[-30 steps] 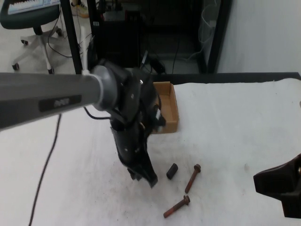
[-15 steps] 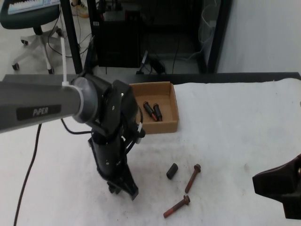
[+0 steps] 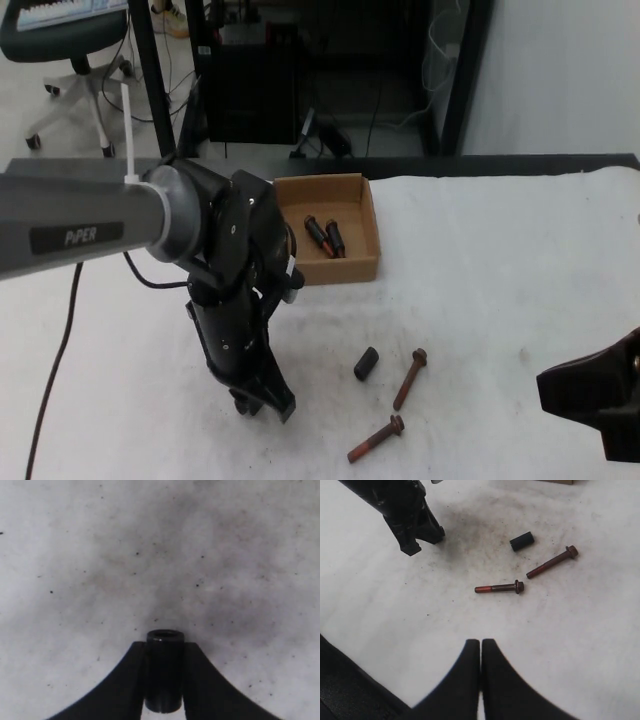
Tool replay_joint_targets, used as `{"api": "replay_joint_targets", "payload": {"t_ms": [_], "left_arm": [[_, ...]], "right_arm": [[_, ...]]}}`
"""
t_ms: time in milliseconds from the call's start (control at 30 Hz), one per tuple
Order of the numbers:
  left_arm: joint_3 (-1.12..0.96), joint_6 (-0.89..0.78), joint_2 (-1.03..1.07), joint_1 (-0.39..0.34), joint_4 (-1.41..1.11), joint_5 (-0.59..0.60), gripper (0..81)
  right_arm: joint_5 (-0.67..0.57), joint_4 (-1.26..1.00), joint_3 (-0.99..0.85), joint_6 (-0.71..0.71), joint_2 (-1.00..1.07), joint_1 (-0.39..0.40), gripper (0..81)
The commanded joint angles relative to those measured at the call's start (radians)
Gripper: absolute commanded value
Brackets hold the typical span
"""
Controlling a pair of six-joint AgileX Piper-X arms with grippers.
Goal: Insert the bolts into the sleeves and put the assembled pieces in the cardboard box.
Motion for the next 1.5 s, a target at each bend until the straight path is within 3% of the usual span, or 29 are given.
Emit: {"api": "replay_joint_targets", "payload": {"t_ms": [0, 300, 667, 1167, 1467], "left_arm": [[0.001, -0.017, -0.012, 0.001, -0.004, -0.006, 32.7], [-0.008, -0.013, -0.025, 0.001, 0.011, -0.035, 33.4], [-0.089, -0.036, -0.202, -0.047, -0.059, -0.002, 33.4], [-0.295, -0.247, 0.005, -0.193, -0.049, 0.153, 33.4], [-0.516, -0.336, 0.206, -0.251, 0.103, 0.153, 33.4]], "right_arm": [[-0.015, -0.005, -0.001, 0.006, -0.008, 0.001, 0.8], [-0.015, -0.005, -0.001, 0.006, -0.008, 0.001, 0.8], [-0.015, -0.005, -0.001, 0.006, -0.008, 0.001, 0.8], [-0.015, -0.005, -0.001, 0.006, -0.008, 0.001, 0.8], [0.016, -0.005, -0.001, 0.021, -0.008, 0.001, 0.8]]}}
